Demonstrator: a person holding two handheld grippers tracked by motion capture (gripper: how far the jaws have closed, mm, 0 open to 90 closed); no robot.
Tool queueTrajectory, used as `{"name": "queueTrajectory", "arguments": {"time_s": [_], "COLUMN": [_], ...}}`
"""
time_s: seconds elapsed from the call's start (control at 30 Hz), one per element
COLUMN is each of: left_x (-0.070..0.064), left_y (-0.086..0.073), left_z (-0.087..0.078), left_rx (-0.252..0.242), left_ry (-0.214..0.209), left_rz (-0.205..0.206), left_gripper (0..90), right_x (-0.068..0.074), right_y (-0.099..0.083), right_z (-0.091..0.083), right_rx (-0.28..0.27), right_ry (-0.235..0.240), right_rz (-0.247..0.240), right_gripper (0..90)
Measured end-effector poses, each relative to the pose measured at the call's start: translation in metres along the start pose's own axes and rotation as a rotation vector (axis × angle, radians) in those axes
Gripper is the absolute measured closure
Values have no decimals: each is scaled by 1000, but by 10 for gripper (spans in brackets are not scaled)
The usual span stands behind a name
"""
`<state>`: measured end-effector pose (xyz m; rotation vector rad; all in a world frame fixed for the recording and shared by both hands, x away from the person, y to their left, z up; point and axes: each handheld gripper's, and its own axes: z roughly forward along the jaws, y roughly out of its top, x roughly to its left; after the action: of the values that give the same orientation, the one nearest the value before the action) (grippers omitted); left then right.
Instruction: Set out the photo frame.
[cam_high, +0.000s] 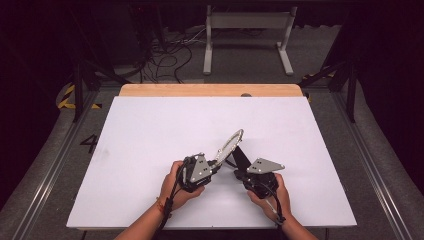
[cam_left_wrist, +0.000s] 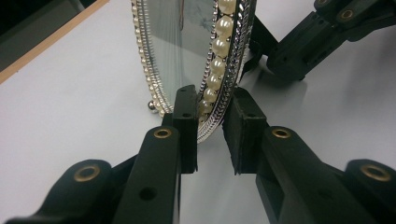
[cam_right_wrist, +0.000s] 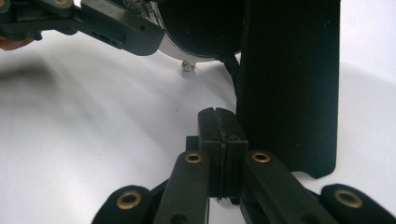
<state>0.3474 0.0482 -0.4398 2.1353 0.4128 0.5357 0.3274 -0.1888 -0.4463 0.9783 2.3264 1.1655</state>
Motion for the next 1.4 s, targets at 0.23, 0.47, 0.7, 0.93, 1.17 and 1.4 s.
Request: {"name": "queueTrajectory", "arguments": {"time_s": [0.23,0.47,0.7,0.93,1.17,1.4], "left_x": [0,-3,-5,-3,-3,-7], "left_y": [0,2,4,3,4,7], "left_z": [1,3,5,5,7,10], "left_rx": [-3,-3,-12,-23,-23,-21], "left_ry": [-8,-10,-21,-50,-65,-74], "left_rz": [-2,3,2,-8,-13,9], "left_gripper": [754,753,753,768,764,773], "right_x": [-2,-7,-11,-19,-20,-28], "right_y": [0,0,-1,-3,-3,-5], "right_z": [0,0,0,0,1,1], "right_rx": [-1,-4,-4,-23,-20,-35], "right_ry": [-14,-28,-39,-30,-40,-66], "right_rz": [-1,-10,-14,2,-9,-2], "right_gripper": [900,900,900,900,900,900]}}
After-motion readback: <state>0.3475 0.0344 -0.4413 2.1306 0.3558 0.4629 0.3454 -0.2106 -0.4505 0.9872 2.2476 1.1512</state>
